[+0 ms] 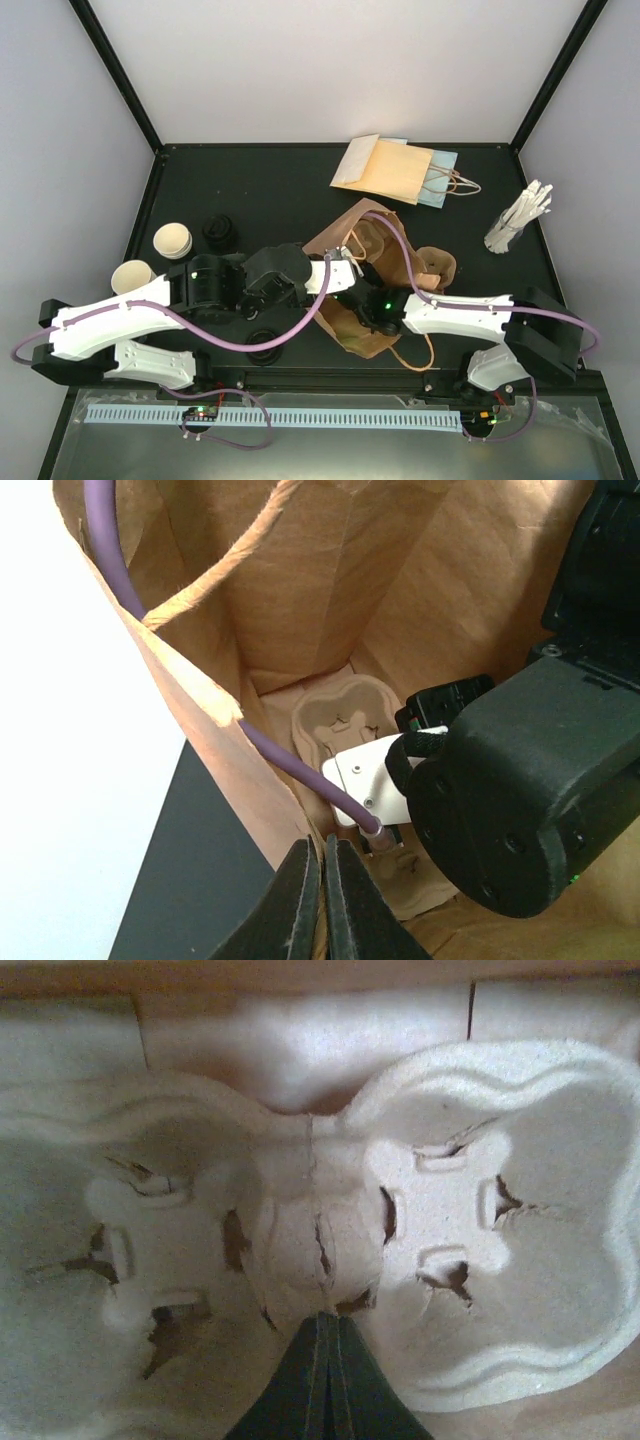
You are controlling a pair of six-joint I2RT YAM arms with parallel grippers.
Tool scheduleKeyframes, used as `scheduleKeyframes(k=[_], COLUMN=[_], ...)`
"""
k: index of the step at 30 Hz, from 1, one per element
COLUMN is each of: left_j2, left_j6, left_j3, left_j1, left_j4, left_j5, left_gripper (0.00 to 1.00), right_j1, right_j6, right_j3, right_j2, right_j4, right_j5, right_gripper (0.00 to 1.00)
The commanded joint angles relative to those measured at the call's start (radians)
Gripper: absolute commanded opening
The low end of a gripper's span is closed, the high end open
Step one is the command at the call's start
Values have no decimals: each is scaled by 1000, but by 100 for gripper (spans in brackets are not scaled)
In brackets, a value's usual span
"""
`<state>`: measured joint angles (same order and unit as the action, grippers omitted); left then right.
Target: Pack the takeout coffee
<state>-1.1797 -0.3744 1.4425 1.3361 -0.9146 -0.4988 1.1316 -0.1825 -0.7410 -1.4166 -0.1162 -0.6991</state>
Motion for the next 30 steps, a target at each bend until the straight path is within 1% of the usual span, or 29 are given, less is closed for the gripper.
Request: scheduleKeyframes(k=[1,6,11,17,20,26,30], left_j2=[-3,13,47,92,99,93,99], left_j6=[-7,-3,-7,-17,-8,41,60], left_j3=[58,17,-33,-63,-66,-93,-101], left_j1=[36,55,65,76,76,68,34], left_j4=[7,11,45,102,115,124,135], left_j5=[-7,-28,-13,25,16,-71,-67], left_gripper=[2,2,2,2,2,2,1], right_j1=[-3,-3,-5,-23,-24,-22,-14], right_j6=[17,42,53,18,4,9,10], right_j3=[-3,-5,17,-27,-55,-46,-49], right_j2=[-39,-50,-28,-56,-71,33,105], right_j4=[8,19,75,35,-3,-40,-88], right_j5=[-65,-104,-83,-26,-16,21,33], right_gripper=[1,1,1,1,1,1,1])
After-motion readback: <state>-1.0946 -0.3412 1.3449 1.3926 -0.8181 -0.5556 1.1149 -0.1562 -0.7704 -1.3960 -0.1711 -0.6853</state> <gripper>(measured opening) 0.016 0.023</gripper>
